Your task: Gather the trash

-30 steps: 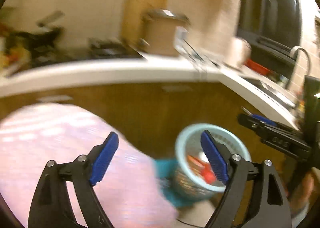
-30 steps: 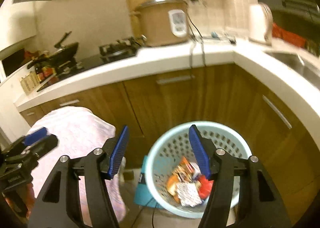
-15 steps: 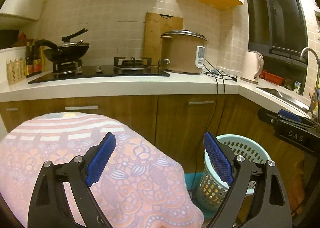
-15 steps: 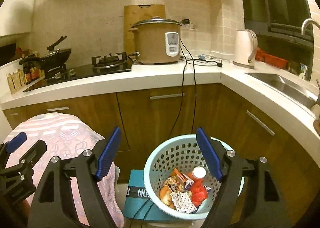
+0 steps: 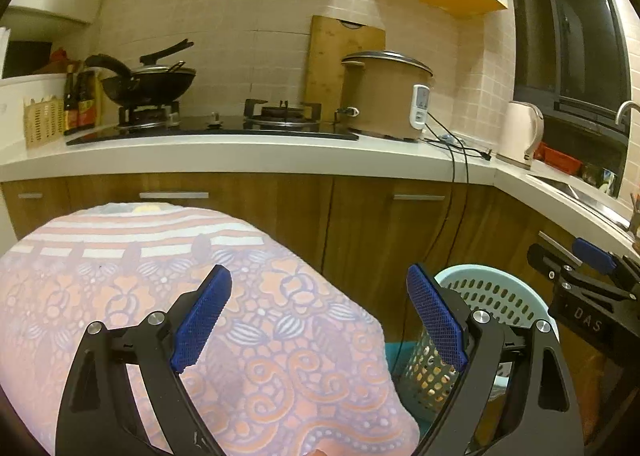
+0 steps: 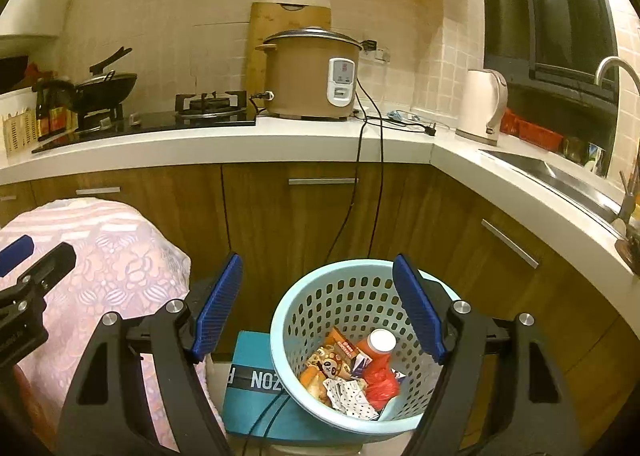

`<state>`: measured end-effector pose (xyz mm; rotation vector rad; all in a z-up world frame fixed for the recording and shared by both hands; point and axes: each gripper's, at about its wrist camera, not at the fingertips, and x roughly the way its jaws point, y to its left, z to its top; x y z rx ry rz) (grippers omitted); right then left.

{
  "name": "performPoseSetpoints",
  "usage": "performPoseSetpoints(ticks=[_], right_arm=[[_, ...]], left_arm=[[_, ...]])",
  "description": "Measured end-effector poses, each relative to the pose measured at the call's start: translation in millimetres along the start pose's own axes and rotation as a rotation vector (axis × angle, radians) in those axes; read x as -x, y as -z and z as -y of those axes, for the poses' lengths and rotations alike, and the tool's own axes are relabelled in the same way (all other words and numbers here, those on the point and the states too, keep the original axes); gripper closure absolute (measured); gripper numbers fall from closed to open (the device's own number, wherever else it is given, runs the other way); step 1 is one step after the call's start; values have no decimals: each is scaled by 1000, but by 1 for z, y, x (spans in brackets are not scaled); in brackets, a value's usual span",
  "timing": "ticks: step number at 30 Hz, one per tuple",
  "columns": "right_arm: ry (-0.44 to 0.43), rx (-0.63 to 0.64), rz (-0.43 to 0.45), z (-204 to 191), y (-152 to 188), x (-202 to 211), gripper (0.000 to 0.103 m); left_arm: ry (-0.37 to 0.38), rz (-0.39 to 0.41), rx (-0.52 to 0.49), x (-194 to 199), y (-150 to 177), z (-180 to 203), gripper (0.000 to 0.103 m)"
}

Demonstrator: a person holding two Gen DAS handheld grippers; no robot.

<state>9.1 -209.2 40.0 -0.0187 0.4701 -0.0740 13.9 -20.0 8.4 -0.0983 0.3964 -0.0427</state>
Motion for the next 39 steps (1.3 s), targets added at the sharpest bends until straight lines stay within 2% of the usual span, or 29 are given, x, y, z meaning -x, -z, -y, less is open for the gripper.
performPoseSetpoints(ticks=[18,39], right_arm=[[-14,-10,-19,-3,1,0,30],[-25,-15,-26,-4,0,0,30]], left_arm=[[-30,-26,8,-6,3,-5,16],[-30,-27,7,-7,3,-8,16]])
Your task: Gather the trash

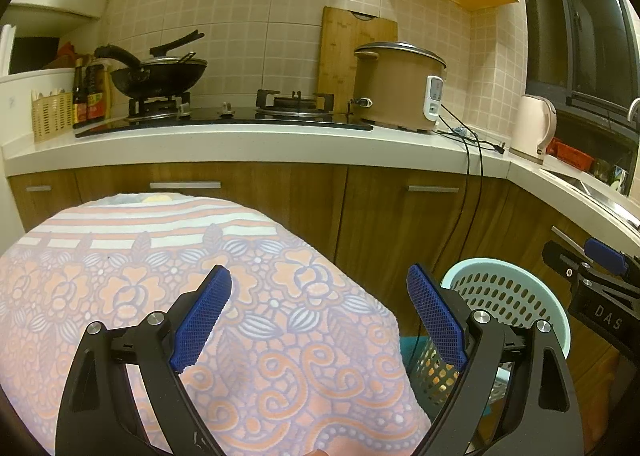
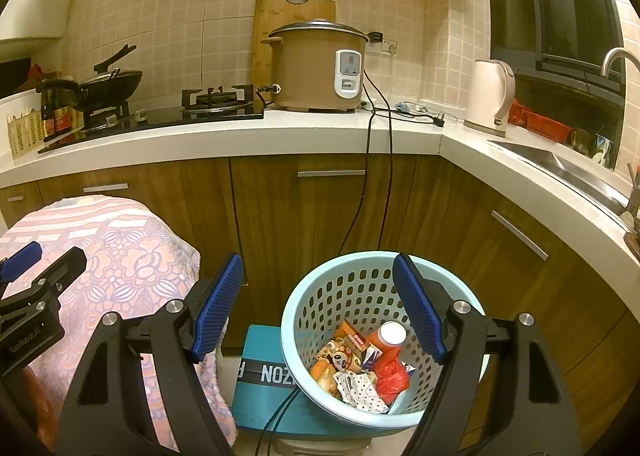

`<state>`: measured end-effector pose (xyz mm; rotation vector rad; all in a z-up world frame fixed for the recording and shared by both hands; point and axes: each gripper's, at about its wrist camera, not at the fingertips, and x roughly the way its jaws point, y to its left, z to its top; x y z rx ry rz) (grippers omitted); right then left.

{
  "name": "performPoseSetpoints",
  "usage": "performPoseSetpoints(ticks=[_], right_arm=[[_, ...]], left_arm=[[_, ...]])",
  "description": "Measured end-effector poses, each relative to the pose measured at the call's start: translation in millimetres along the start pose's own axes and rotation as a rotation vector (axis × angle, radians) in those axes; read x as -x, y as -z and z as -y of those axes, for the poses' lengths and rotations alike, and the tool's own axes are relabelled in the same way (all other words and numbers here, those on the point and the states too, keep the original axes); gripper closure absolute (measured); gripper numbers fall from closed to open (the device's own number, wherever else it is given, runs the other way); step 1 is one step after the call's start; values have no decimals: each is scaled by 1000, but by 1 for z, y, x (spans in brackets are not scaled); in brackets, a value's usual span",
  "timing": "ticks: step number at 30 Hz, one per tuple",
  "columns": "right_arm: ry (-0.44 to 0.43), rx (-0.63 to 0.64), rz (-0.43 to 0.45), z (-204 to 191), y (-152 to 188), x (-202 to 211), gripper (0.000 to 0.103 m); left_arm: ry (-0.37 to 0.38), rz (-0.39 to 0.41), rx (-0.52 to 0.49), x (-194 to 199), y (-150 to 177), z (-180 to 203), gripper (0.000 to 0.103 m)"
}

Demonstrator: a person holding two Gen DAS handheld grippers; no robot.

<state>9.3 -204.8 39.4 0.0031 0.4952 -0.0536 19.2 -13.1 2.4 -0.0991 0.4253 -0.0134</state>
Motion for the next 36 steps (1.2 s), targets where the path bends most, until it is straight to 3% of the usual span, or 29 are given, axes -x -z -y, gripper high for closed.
performPoseSetpoints(ticks=[36], right_arm=[[-22,2,-9,-1,-3,-5,30]], left_arm=[[1,-1,0,0,-1,-3,16]])
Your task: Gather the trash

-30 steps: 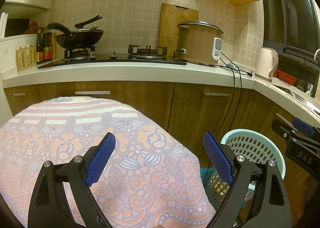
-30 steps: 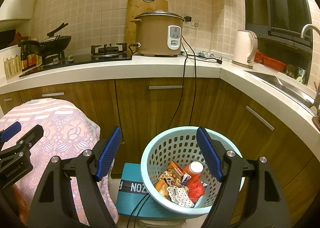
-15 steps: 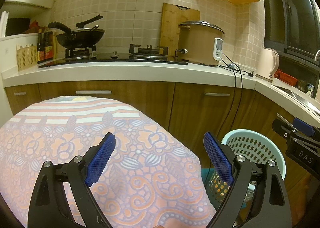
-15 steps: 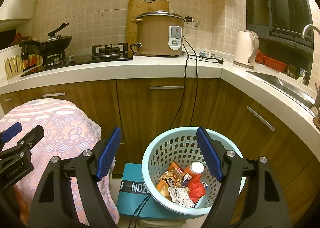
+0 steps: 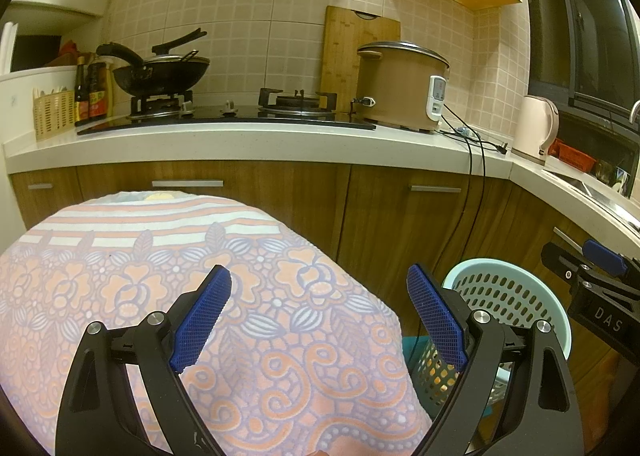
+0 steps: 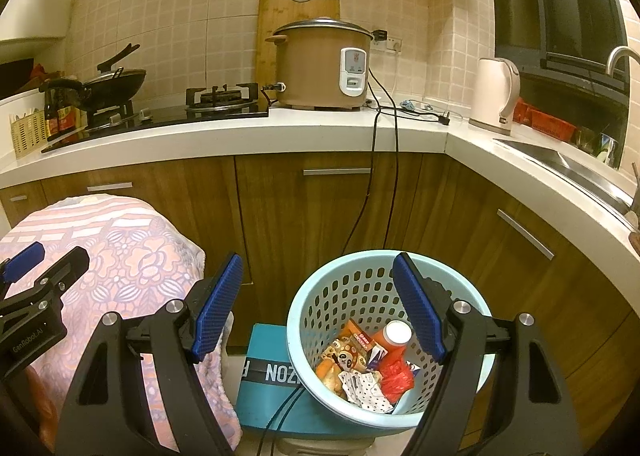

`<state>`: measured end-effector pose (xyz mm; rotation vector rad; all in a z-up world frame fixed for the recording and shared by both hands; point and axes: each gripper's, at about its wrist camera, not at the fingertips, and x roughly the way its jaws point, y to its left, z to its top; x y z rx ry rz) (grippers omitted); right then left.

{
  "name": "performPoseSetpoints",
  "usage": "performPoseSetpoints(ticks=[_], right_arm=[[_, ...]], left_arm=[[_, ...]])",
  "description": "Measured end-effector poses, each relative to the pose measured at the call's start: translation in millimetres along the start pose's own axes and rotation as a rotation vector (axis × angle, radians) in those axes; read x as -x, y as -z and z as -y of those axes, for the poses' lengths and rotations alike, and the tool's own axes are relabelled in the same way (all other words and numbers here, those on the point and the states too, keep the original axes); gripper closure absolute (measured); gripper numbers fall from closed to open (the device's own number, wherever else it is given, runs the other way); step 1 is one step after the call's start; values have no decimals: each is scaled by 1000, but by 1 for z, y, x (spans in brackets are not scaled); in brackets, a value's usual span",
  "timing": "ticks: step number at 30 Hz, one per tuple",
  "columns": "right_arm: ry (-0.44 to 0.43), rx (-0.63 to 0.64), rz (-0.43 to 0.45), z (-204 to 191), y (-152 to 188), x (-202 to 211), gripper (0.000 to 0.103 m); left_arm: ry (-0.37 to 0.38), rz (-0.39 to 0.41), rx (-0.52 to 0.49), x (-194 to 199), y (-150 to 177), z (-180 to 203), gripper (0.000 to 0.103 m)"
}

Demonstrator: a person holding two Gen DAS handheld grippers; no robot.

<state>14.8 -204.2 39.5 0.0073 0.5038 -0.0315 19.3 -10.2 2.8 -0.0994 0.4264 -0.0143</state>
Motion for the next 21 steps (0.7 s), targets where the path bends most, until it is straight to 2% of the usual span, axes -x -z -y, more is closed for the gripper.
performPoseSetpoints(ticks=[21], right_arm=[[-1,-2,-2,1,1,0,30]], left_arm=[[1,-1,0,0,0,-1,16]])
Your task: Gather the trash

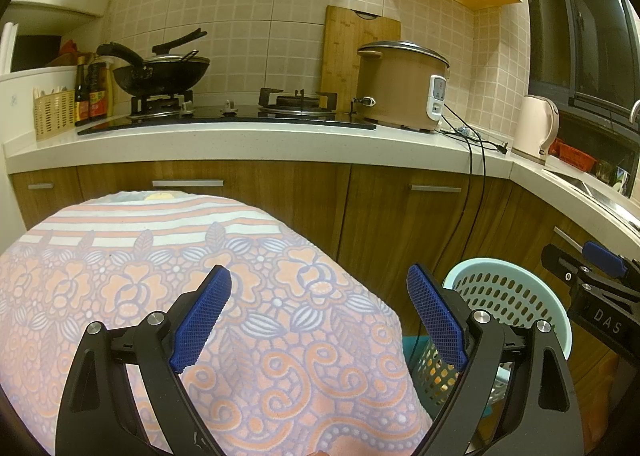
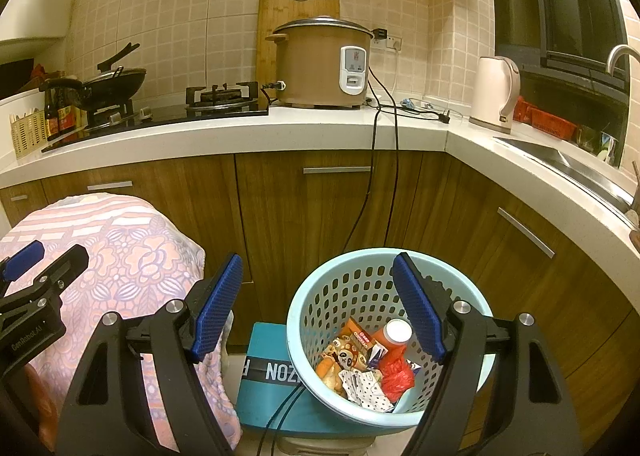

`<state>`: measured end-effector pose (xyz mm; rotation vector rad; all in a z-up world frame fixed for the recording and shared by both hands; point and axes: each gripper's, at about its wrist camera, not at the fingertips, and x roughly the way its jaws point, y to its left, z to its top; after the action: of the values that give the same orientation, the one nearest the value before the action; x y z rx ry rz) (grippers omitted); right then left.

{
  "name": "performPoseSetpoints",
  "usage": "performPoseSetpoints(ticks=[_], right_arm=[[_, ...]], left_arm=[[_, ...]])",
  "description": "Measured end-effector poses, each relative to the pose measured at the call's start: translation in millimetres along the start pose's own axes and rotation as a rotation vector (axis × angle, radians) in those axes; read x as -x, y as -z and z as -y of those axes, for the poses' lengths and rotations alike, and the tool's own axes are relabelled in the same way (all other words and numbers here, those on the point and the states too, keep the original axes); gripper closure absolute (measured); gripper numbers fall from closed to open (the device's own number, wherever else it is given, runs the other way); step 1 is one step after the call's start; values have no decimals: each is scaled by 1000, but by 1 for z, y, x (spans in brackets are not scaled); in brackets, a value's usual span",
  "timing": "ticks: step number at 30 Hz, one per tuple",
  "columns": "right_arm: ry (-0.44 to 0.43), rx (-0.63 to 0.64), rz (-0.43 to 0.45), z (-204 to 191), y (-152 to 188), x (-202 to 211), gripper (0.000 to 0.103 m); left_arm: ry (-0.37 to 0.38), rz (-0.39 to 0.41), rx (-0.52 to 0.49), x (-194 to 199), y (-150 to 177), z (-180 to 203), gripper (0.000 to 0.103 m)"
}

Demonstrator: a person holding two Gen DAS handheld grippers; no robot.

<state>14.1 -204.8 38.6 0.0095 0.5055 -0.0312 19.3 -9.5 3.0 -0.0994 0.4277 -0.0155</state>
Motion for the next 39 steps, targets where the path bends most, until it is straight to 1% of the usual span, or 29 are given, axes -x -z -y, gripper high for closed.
performPoseSetpoints(ticks=[11,19,22,27,31,33,35,39], right_arm=[[0,-2,1,2,2,-1,30],[5,-10,12,7,-1,7,30],[4,-8,20,8,-4,11,30],[-2,-8,34,6,-7,19,30],[-8,0,34,1,-8,23,30],[-10,3,38,0,-8,25,30],[-16,4,39,-2,-9,27,30],[-30,13,43,-8,-11,31,30]], left_arm=[[3,0,1,0,-1,-1,16],[-12,1,-8,0,0,-3,16],[-30,-8,3,8,-5,-6,16],[-27,-1,19,24,-14,-9,16],[-36,0,2,33,-15,-9,16],[-29,-5,1,35,-14,-11,16],[-21,-17,15,38,-14,-14,12],[-28,-18,36,46,-15,-24,12]])
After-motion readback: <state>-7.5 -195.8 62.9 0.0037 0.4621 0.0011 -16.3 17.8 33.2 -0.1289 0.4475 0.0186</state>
